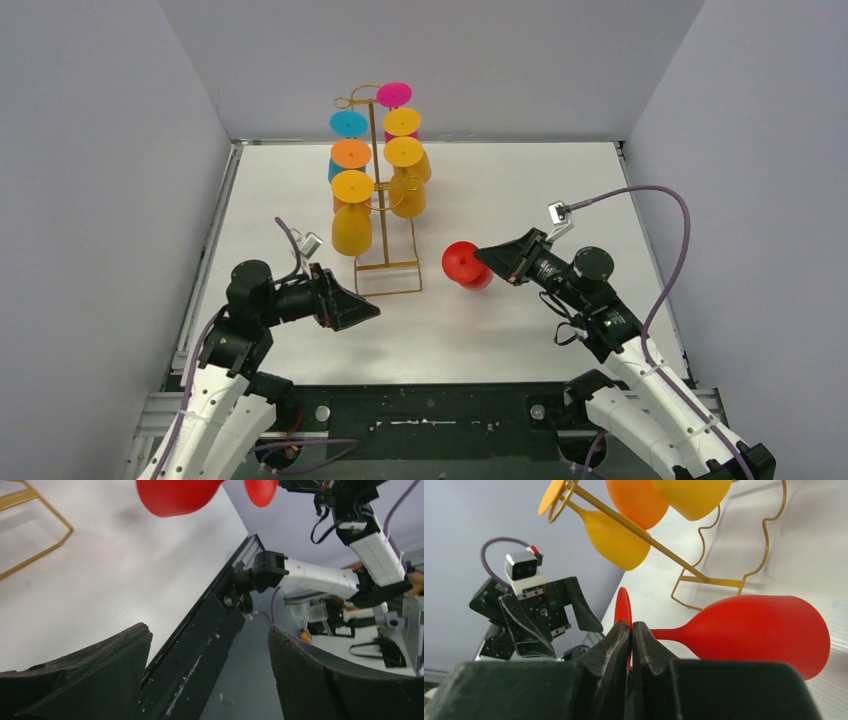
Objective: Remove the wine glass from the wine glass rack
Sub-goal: Place the wine glass at the center of the board.
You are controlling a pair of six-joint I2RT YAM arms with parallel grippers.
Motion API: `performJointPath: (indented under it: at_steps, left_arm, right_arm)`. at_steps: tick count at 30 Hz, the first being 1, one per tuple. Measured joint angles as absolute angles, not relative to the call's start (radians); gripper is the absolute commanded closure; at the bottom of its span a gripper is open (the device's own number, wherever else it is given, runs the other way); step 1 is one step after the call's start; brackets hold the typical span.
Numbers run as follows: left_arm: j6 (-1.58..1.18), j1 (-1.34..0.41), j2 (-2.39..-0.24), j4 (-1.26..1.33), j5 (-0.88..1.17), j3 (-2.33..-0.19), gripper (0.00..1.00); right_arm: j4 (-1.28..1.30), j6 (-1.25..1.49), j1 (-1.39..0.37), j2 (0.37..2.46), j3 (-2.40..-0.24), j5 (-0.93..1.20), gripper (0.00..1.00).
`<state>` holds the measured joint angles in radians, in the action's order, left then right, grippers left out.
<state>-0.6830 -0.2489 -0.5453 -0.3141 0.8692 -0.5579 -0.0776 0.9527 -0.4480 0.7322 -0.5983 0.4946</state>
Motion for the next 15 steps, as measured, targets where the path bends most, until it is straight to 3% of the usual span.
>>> performJointPath:
  at_steps: [10, 15]
  left_arm:
    - [-0.752, -0.754, -0.796, -0.018, 0.542, -0.560, 0.19]
    - [-0.809, -0.933, -0.863, 0.188, 0.365, -0.517, 0.34]
  right_arm:
    - [-0.076, 0.860, -0.469, 0.714, -0.541, 0.574, 1.00]
    - [-0.103, 0.848, -0.488, 0.708, -0.508, 0.632, 1.00]
